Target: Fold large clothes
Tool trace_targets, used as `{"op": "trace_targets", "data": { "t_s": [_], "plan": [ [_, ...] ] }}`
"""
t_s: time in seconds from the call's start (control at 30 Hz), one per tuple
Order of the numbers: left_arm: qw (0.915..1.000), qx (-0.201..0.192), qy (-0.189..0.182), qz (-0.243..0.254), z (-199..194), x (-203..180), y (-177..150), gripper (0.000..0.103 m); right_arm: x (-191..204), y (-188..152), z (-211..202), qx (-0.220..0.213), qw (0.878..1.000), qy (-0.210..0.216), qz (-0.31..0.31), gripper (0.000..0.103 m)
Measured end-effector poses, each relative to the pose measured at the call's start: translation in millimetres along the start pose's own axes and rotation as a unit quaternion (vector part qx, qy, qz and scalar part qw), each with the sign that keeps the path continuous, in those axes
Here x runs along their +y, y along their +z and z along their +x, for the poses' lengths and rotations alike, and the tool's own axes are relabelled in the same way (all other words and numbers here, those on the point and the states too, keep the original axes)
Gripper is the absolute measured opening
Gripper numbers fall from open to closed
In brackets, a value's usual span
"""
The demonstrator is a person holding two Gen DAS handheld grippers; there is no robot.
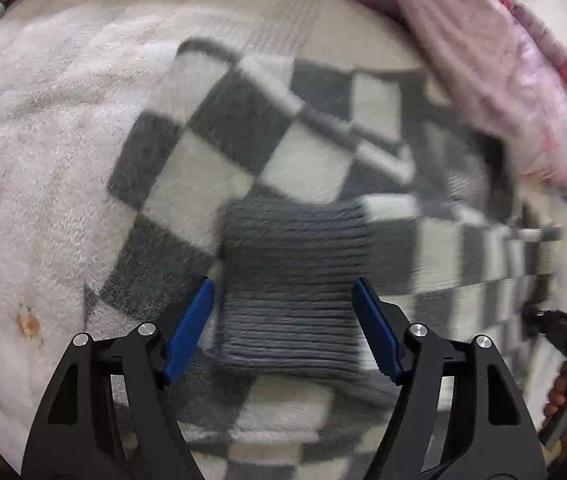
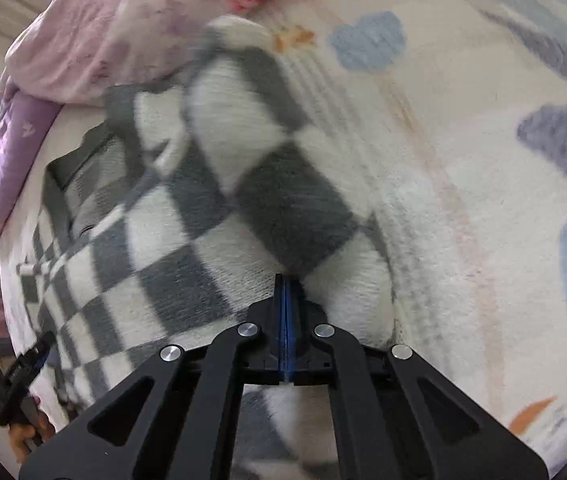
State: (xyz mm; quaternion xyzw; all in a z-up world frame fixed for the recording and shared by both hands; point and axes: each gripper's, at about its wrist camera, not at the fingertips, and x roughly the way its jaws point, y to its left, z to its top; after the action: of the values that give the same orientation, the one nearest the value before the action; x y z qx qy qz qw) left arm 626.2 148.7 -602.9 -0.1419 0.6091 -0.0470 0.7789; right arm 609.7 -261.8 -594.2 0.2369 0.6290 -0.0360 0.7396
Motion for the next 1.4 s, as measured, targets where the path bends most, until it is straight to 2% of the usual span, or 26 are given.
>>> {"op": "trace_targets", "data": {
  "t_s": [0.07, 0.1, 0.13, 0.2, 0.27, 0.4, 0.47, 0.63, 0.8, 0.87, 0.9, 0.97, 1.07, 1.23, 1.4],
  "plan": [
    [0.9997, -0.024, 0.002, 0.004, -18, 2, 16, 0.072, 11, 9, -22, -0.022, 1.0, -0.005, -0.019, 0.01],
    [0.9994, -0.035, 0.003, 0.002, -25, 6, 27, 0.073, 16, 16, -33, -0.039, 0.999, -0.01, -0.031, 0.022],
    [0.9992, -0.039, 0.006, -0.002, -29, 10, 37, 0.073, 20, 28, -43, -0.057, 0.997, -0.019, -0.039, 0.04],
    [0.9984, -0.052, 0.005, -0.023, -33, 23, 65, 0.073, 23, 40, -53, -0.082, 0.994, -0.048, -0.045, 0.051],
    [0.9977, -0.05, 0.028, -0.036, -27, 35, 88, 0.073, 26, 63, -49, -0.085, 0.991, -0.095, -0.047, 0.052],
    [0.9969, -0.024, 0.062, -0.042, 0, 54, 120, 0.073, 20, 97, -24, -0.038, 0.995, -0.087, -0.034, 0.054],
    [0.9977, -0.001, 0.055, -0.041, 15, 57, 129, 0.073, 16, 106, -16, -0.021, 0.997, -0.068, -0.024, 0.054],
    [0.9965, 0.044, 0.067, -0.022, 40, 61, 132, 0.071, 19, 113, 9, 0.02, 0.997, -0.075, -0.025, 0.054],
    [0.9965, 0.059, 0.054, -0.026, 54, 61, 133, 0.054, 12, 120, 30, 0.04, 0.996, -0.075, -0.019, 0.054],
    [0.997, 0.059, 0.044, -0.022, 55, 59, 132, 0.041, 10, 120, 35, 0.045, 0.996, -0.079, -0.02, 0.053],
    [0.9972, 0.059, 0.042, -0.019, 55, 56, 130, 0.038, 10, 120, 37, 0.045, 0.995, -0.083, -0.024, 0.049],
    [0.997, 0.056, 0.053, -0.006, 53, 52, 129, 0.028, 9, 119, 40, 0.048, 0.996, -0.077, -0.027, 0.028],
    [0.9978, 0.042, 0.051, 0.0, 44, 47, 124, 0.019, 15, 111, 39, 0.033, 0.997, -0.069, -0.033, 0.021],
    [0.9986, 0.002, 0.048, 0.022, 11, 36, 113, 0.017, 23, 92, 12, -0.015, 0.997, -0.061, -0.054, 0.019],
    [0.9979, -0.041, 0.033, 0.037, -42, 28, 89, 0.016, 22, 62, -32, -0.07, 0.995, -0.035, -0.063, 0.018]
  ]
}}
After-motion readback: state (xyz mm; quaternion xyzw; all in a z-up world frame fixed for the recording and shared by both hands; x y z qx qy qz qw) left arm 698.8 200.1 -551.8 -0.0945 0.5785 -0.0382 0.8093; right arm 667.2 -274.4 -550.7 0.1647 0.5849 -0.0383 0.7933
